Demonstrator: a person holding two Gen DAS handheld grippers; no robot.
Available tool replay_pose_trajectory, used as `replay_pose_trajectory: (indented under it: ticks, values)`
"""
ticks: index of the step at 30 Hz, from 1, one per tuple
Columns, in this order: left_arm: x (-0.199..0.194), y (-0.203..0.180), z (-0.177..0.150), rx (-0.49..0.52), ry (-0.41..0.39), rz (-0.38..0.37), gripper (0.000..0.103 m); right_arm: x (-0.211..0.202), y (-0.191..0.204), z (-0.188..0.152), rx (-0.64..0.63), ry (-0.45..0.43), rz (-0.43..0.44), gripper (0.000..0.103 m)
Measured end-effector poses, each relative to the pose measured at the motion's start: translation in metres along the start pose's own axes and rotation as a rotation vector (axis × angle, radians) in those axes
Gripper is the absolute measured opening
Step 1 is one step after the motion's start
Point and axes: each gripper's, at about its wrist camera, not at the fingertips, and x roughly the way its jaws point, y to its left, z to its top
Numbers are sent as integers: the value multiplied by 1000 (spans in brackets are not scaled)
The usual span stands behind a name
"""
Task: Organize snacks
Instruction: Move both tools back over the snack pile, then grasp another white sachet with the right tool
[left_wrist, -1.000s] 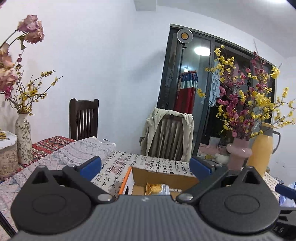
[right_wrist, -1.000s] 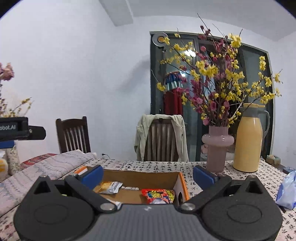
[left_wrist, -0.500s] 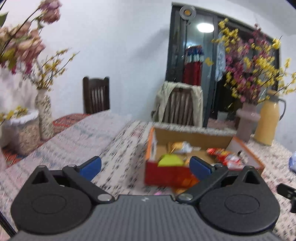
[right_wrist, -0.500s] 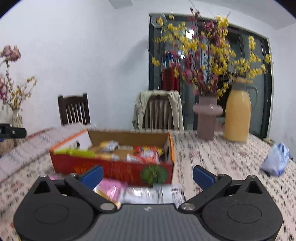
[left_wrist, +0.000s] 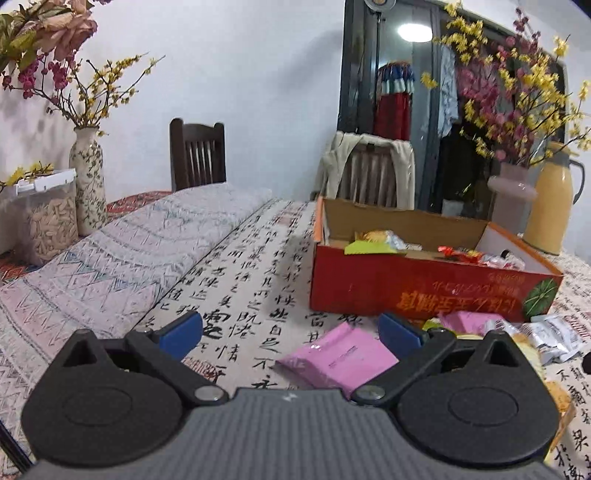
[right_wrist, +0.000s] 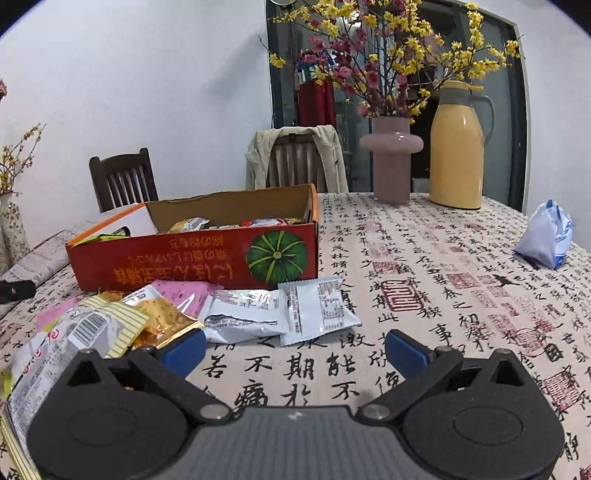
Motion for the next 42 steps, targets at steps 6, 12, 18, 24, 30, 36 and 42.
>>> replay_pose_trajectory:
  ticks: [6,12,18,24,30,36,42]
  values:
    - [0,3,0,-23,0,-2,103,2,-2,0,14,6,21,103]
    - [0,3,0,-28,-1,-3,103,4,-2,1,19,8,18,103]
    - [0,7,0,-49,5,-4,103,4,-3,1,25,6,16,103]
    - [1,6,-1,-46,9,-17,103,4,-3,1,27,12,17,103]
    - [0,8,-1,-60,9,-32,103,7,-4,2,29,32,11,103]
    - [2,12,-1,-85,20,-39,103,12,-3,8,-12,76,-44,103]
    - [2,13,-1,-93,22,-43,103,28,-18,37,-63,76,-149,98]
